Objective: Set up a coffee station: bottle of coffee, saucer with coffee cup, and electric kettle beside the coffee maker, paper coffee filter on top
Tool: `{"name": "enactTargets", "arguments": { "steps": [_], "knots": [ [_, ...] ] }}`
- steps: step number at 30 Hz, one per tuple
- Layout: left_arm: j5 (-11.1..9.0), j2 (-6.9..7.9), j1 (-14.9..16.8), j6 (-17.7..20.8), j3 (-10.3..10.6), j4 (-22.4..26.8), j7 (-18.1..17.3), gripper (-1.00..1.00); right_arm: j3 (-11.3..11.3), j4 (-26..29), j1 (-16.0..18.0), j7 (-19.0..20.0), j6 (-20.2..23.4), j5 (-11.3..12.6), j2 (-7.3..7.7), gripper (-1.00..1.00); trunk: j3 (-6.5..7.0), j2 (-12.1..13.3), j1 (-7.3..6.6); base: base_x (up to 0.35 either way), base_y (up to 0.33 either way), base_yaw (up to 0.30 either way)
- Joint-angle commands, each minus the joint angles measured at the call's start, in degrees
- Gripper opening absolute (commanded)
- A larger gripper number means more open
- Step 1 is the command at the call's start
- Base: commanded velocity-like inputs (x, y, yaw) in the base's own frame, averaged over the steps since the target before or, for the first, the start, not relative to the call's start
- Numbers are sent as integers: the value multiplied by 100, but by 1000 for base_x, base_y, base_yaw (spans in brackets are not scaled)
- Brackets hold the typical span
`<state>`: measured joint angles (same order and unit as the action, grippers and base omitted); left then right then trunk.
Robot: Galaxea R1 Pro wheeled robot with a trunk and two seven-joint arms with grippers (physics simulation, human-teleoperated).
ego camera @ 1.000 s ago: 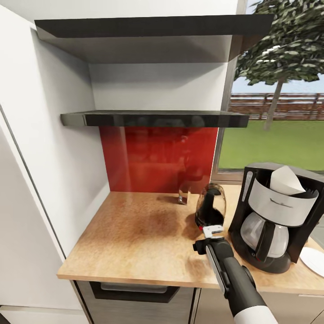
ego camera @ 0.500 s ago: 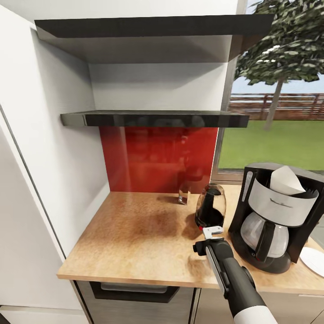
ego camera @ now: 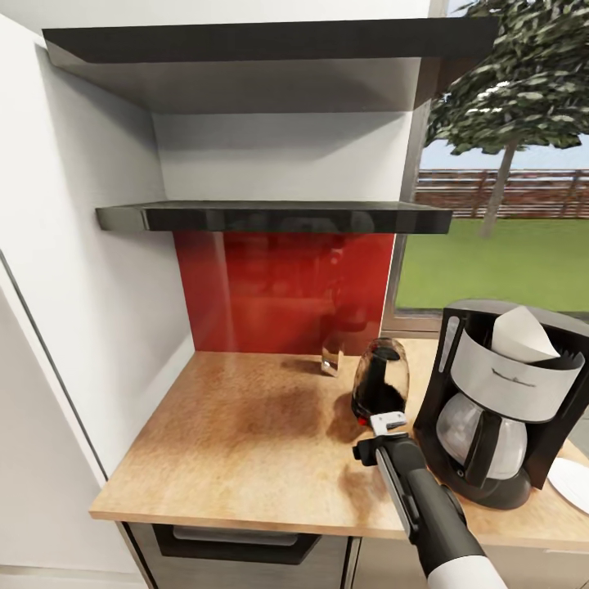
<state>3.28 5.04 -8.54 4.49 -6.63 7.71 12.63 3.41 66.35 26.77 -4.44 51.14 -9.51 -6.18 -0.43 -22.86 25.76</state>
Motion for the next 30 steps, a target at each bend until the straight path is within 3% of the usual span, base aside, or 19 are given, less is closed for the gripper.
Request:
{"name": "enactTargets", "arguments": {
  "steps": [1, 27, 28, 30],
  "knots": [
    [34, -3, -8, 44, -40, 27, 3, 100, 9, 2, 3, -13, 28, -16, 4, 100, -5, -6, 3, 9, -6, 0],
    [34, -3, -8, 43, -40, 29, 3, 100, 2, -325, 3, -13, 28, -7, 20, 100, -5, -6, 3, 1, 0, 0],
    [34, -3, -8, 43, -40, 29, 3, 100, 2, -325, 3, -14, 28, -7, 20, -100, -5, -6, 3, 0, 0, 0],
    [33, -3, -8, 45, -40, 29, 3, 100, 2, -325, 3, -14, 28, -7, 20, -100, -5, -6, 3, 0, 0, 0]
  ]
}}
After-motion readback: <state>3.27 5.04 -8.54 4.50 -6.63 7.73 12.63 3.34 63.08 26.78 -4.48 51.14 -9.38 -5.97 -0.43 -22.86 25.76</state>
